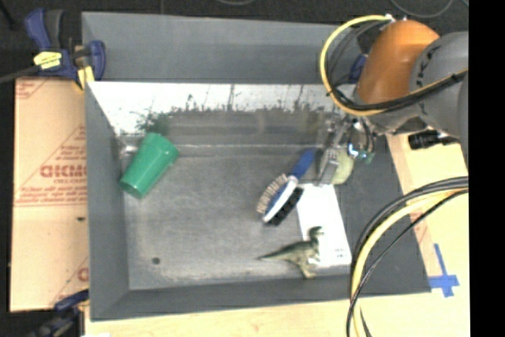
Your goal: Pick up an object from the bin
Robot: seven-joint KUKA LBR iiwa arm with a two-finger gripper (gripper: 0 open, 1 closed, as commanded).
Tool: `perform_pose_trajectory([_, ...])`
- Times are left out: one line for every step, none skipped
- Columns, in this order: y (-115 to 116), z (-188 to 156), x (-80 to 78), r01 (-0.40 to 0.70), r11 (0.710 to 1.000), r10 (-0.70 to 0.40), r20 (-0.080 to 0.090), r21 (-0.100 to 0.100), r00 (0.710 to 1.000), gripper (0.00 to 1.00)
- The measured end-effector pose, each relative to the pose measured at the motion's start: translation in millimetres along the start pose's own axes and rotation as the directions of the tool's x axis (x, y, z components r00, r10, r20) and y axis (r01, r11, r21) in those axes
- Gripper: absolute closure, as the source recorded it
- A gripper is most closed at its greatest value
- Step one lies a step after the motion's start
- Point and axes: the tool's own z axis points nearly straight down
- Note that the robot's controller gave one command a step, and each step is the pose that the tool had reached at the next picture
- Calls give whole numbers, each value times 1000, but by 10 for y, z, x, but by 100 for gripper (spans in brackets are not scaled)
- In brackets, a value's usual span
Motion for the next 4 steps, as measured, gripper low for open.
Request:
perform_pose_trajectory([-413, 351, 377, 9, 1000, -9, 10, -10, 1000, 100])
perform_pose_trajectory([-413, 350, 377, 10, 1000, -10, 10, -10, 1000, 100])
perform_pose_trajectory([-405, -49, 496, 16, 1000, -16, -7, 1, 1000, 100])
perform_pose_trajectory([-343, -419, 398, -37, 999, 37, 5, 1, 999, 100])
